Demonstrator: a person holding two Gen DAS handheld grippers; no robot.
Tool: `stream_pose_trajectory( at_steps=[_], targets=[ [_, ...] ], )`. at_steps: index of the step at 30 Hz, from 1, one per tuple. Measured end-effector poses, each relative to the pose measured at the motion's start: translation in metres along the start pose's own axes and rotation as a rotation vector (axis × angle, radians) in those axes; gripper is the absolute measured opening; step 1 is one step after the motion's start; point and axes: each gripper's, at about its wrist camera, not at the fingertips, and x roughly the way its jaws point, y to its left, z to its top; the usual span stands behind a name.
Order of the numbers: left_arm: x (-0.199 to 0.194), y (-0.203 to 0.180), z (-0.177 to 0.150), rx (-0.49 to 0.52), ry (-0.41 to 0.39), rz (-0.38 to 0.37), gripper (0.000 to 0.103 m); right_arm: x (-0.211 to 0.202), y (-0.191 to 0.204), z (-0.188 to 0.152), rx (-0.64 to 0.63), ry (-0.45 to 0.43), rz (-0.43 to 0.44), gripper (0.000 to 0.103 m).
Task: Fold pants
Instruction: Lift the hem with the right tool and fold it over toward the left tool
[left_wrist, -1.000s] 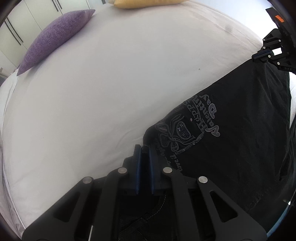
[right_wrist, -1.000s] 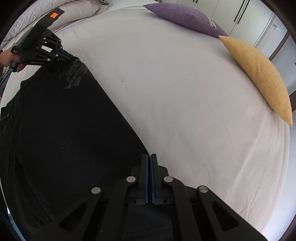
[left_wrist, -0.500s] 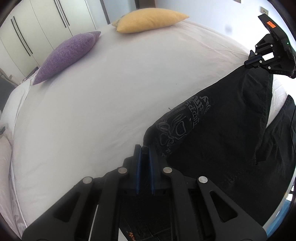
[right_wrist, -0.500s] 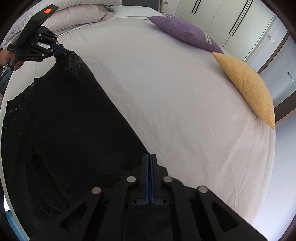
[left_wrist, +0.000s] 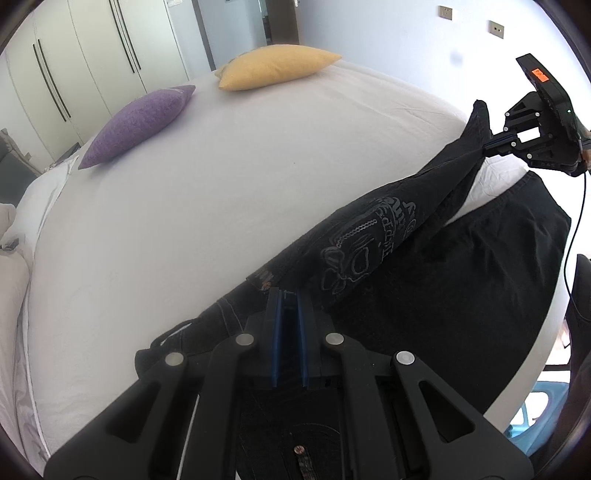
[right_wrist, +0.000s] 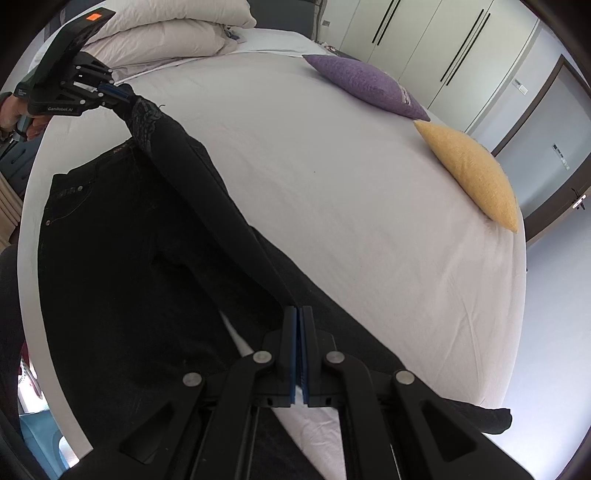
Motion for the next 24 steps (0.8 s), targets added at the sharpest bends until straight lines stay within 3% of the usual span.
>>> stream_pose_trajectory(
  at_steps=[12, 17, 24],
  targets=[
    [-0.009, -0.062, -0.100, -0.022, 0.051, -0.033, 0.006, 0.001, 0.077, -0.055, 0.081, 0.018, -0.003, 0.002],
    [-0.018, -0.087, -0.141, -0.050, 0.048, -0.057, 0.006, -0.004, 0.103, -0.067, 0.060, 0.027, -0.030, 0.002],
    [-0.018, -0.116, -0.177, -0.040, 0.072, -0.078, 0.006, -0.015, 0.135, -0.088, 0.054, 0.039, -0.033, 0.002]
  ],
)
